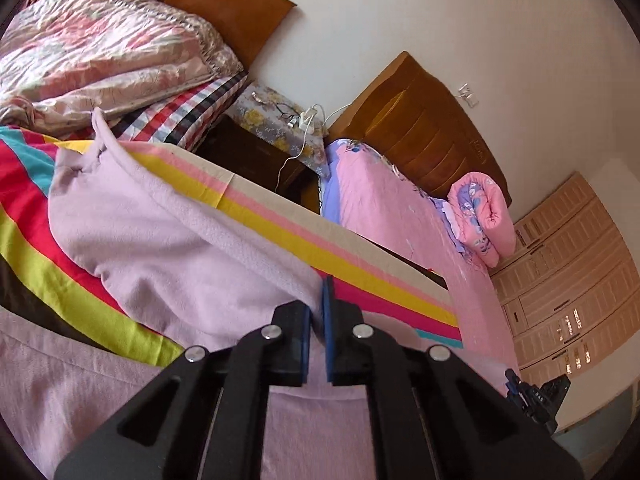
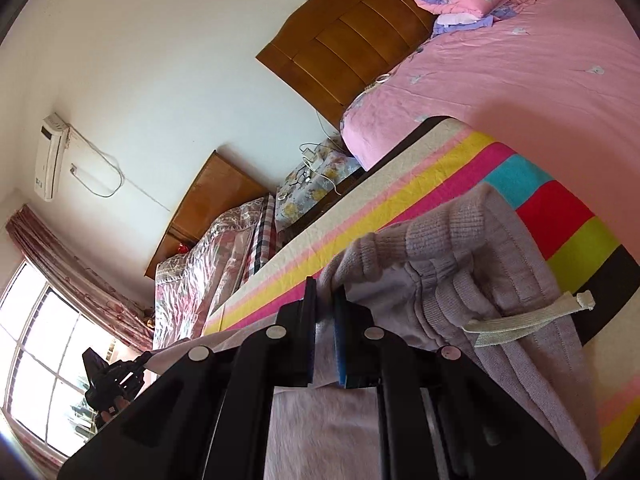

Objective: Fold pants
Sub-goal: 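Grasp a pant leg cuff with the right tool while the left tool grasps the other cuff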

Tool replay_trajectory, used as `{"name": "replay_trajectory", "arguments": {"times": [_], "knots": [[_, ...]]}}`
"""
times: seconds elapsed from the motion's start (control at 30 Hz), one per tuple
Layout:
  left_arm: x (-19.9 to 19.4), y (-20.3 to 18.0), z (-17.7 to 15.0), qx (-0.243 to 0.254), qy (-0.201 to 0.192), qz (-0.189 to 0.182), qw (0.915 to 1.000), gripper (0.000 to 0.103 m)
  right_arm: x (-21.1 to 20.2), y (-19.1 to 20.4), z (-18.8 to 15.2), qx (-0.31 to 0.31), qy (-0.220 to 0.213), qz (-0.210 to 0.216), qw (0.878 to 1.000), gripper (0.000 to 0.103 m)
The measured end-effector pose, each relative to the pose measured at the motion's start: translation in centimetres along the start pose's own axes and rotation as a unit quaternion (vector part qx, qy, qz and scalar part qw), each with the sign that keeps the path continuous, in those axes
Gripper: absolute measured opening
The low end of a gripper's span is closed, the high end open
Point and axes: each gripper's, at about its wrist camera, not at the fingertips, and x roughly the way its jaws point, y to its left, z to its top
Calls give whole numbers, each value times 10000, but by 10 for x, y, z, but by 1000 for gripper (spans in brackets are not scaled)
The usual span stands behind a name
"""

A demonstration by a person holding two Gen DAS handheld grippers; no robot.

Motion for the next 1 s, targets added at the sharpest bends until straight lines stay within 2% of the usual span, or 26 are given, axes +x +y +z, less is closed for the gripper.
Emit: {"name": "replay_trajectory", "arguments": {"times": [0.07, 0.13, 0.2, 0.3, 0.33, 0.43, 0.47, 0.53, 0.6, 0.67, 0.7, 0.73, 0.77, 0.9, 1.0], "knots": [[-45, -3, -47, 419, -143, -20, 9990, 6, -35, -1, -16, -259, -15, 60, 9996, 10], [-68, 12, -106, 576, 48, 16, 9983, 7, -66, -22, -45, -274, 107, 27, 9996, 10], [-66, 43, -160, 326, 461, 119, 9983, 8, -82, -51, -83, -138, 429, -190, 9988, 10], [-47, 80, -211, -71, 814, 293, 9962, 9, -78, -89, -131, 65, 929, -827, 9922, 10], [-42, 84, -215, -78, 794, 326, 9963, 9, -76, -98, -140, 164, 996, -901, 9908, 10], [-35, 79, -211, -14, 753, 393, 9964, 20, -75, -105, -148, 300, 889, -825, 9922, 12], [-36, 77, -208, -24, 756, 393, 9964, 33, -76, -103, -149, 299, 864, -826, 9924, 14], [-38, 74, -204, -23, 708, 437, 9965, 52, -77, -99, -152, 245, 845, -878, 9922, 19], [-37, 75, -202, -32, 730, 451, 9963, 53, -77, -100, -155, 287, 802, -828, 9929, 20], [-32, 73, -203, -89, 786, 488, 9957, 50, -77, -105, -157, 320, 749, -802, 9934, 19], [-30, 73, -203, -80, 819, 505, 9953, 43, -77, -105, -158, 323, 734, -798, 9936, 19], [-27, 72, -202, -25, 855, 542, 9949, 21, -77, -105, -158, 326, 710, -811, 9936, 16], [-27, 69, -199, 72, 862, 577, 9946, 5, -79, -104, -158, 299, 670, -827, 9939, 14], [-52, 45, -177, 563, 322, 664, 9957, 6, -96, -74, -152, -148, 334, -832, 9959, 10], [-62, 51, -174, 682, 345, 809, 9938, 6, -105, -71, -155, -151, 327, -844, 9958, 10]]}}
